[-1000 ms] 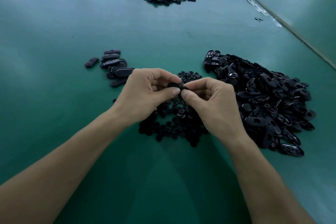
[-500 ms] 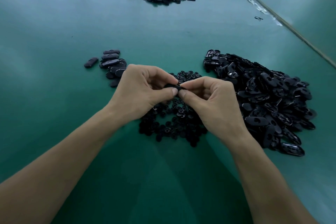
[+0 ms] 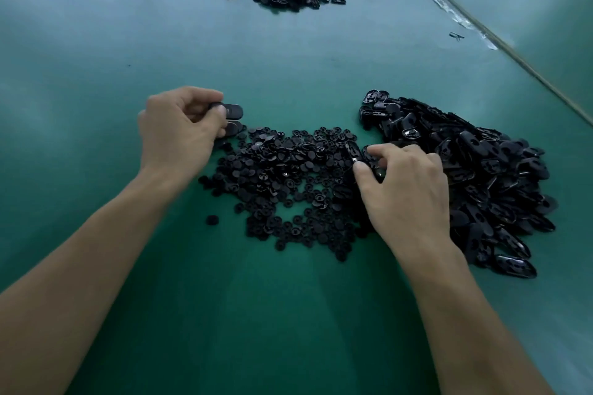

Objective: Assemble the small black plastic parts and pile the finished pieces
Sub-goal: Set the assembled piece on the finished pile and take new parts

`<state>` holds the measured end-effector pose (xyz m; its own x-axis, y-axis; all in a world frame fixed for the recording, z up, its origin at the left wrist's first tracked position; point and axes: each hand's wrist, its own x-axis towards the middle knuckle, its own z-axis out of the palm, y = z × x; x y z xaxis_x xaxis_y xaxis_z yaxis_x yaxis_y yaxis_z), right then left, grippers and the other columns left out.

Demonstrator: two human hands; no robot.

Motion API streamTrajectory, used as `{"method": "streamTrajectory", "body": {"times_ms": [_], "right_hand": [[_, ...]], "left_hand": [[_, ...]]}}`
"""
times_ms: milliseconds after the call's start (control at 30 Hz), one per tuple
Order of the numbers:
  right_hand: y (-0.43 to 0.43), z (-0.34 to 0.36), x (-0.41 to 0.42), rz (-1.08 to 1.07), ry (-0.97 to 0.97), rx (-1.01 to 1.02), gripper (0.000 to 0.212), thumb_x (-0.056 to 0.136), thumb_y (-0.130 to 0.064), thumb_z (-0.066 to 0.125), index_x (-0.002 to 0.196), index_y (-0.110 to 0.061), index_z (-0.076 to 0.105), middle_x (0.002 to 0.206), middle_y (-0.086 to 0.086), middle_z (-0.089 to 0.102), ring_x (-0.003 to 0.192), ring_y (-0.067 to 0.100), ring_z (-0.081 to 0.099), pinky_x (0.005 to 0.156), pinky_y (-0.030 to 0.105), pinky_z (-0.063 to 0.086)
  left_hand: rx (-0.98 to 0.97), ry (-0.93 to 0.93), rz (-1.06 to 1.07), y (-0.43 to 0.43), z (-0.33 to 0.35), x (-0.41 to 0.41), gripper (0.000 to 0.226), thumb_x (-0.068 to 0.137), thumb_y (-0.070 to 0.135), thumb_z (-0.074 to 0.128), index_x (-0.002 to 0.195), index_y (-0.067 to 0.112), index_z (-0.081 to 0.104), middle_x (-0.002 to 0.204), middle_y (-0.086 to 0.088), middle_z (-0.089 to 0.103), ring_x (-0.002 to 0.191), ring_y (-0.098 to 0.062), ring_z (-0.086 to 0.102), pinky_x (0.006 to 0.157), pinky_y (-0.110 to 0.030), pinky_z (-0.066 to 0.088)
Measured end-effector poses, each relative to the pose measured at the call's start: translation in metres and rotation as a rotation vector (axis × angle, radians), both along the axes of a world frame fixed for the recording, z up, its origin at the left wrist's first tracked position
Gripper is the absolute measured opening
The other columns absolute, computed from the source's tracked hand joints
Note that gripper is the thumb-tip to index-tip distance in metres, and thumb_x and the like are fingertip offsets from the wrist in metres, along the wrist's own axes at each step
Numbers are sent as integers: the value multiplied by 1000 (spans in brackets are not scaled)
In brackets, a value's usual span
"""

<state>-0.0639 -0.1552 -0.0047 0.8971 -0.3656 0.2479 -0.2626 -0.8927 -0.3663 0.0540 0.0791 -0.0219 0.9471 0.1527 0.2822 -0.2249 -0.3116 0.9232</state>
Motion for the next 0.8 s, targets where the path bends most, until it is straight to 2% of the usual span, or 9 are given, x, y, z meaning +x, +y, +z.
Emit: {"method": "streamTrajectory", "body": {"times_ms": [133, 300, 400, 500, 567, 633, 667, 733, 800], "right_hand": [[2, 1, -1, -16, 61, -33, 45, 95, -51, 58, 129, -22, 65, 120, 10, 63, 113, 31, 50, 94, 42, 42], [1, 1, -1, 1, 11, 54, 38, 92, -44, 67, 123, -22, 65, 111, 5, 66, 108, 28, 53, 94, 41, 44], [-1, 0, 0, 23, -110, 207, 23, 91, -30, 73, 110, -21, 65, 93, -3, 69, 94, 24, 61, 88, 41, 50], [-2, 1, 1, 33, -247, 343, 14, 91, -23, 74, 101, -24, 64, 79, -17, 62, 76, 7, 63, 74, 22, 53], [-1, 2, 3, 65, -320, 430, 15, 89, -21, 75, 99, -27, 66, 77, -21, 62, 74, 1, 64, 69, 7, 47], [0, 2, 4, 128, -366, 541, 17, 86, -16, 78, 91, -29, 69, 75, -19, 66, 74, -2, 66, 71, 7, 49], [1, 1, 5, 167, -369, 618, 19, 85, -13, 79, 87, -29, 69, 75, -16, 69, 74, 0, 68, 73, 11, 53], [4, 0, 7, 266, -357, 792, 24, 83, -4, 79, 84, -27, 71, 80, -10, 74, 77, 6, 71, 76, 19, 56], [9, -1, 8, 379, -363, 938, 29, 81, 5, 77, 83, -23, 72, 84, -6, 76, 81, 9, 73, 78, 19, 55]], "left_hand": [[125, -6, 72, 7, -3, 3, 12, 85, 22, 73, 89, 33, 71, 81, 10, 73, 65, -1, 68, 69, -22, 55], [246, 5, 127, 10, -2, -1, 10, 84, 28, 76, 91, 32, 71, 78, 17, 67, 66, 5, 61, 76, -21, 51], [399, -15, 187, 10, -4, -2, 16, 84, 31, 75, 100, 31, 73, 104, 2, 67, 98, -14, 63, 88, -23, 40], [475, 16, 213, 10, -5, -2, 24, 84, 31, 75, 108, 30, 70, 113, 1, 51, 117, -24, 55, 90, -23, 33], [446, -16, 204, 7, -3, -4, 22, 85, 30, 73, 106, 30, 69, 110, 6, 48, 112, -19, 56, 88, -17, 34], [375, -93, 145, 0, 4, -8, 11, 86, 28, 72, 95, 31, 68, 101, 9, 58, 89, 2, 58, 78, -2, 35], [336, -121, 89, -5, 8, -12, 9, 86, 26, 73, 89, 32, 67, 92, 11, 63, 75, 6, 58, 71, 0, 37], [251, -122, -70, -16, 17, -21, 12, 87, 25, 74, 83, 34, 67, 76, 13, 69, 61, 5, 59, 60, -5, 43], [142, -22, -291, -29, 24, -34, 8, 90, 24, 74, 85, 30, 70, 71, 6, 73, 58, -1, 64, 53, -13, 49]]}}
